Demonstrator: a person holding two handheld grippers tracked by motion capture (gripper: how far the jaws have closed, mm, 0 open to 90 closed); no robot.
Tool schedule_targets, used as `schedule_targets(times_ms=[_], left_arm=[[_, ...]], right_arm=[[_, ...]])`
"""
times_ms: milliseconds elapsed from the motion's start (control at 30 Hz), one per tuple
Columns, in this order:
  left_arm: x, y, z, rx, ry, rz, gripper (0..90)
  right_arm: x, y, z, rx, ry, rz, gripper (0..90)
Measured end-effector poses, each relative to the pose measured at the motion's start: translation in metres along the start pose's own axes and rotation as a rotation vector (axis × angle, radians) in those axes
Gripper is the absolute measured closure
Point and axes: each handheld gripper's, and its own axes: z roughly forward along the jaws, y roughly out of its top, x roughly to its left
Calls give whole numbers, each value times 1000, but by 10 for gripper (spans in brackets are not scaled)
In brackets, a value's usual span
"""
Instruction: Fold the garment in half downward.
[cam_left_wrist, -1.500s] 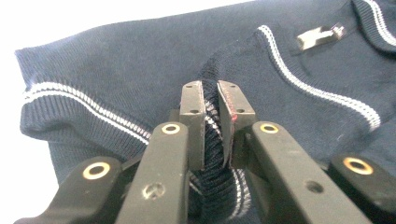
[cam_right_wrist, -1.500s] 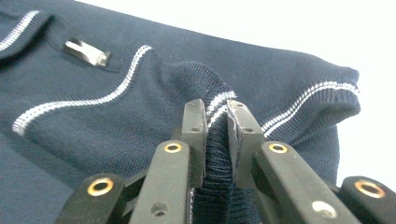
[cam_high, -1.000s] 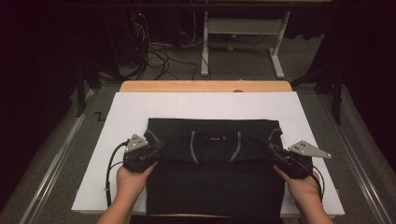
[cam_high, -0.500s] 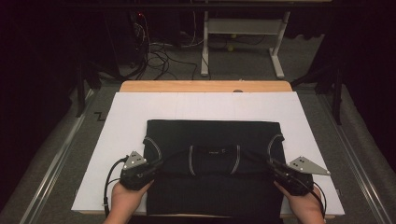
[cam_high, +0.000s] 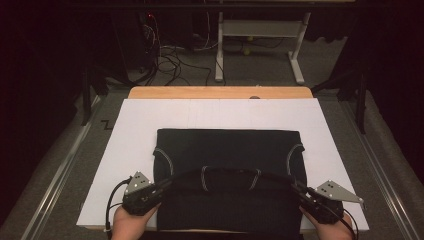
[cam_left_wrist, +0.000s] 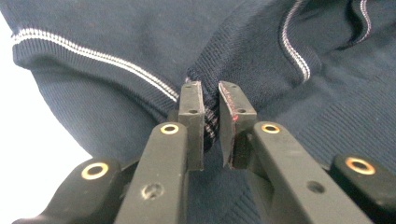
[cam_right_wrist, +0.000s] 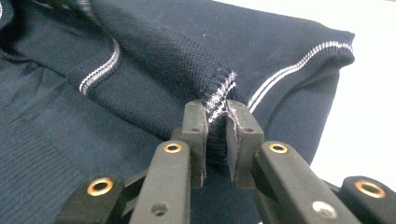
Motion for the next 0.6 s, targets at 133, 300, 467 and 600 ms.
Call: schedule_targets(times_ms=[133, 300, 467, 600], left_arm=[[-3, -4, -1, 9, -1, 0, 772], [-7, -10, -4, 20, -6, 5, 771], [-11, -14, -6, 36, -16, 7, 682], [-13, -15, -7, 43, -2, 9, 544]], right_arm=[[1, -4, -4, 7, 6, 9, 799], [4, -9, -8, 24, 15, 8, 802], [5, -11, -10, 33, 23, 19, 781], [6, -11, -12, 23, 28, 26, 730]])
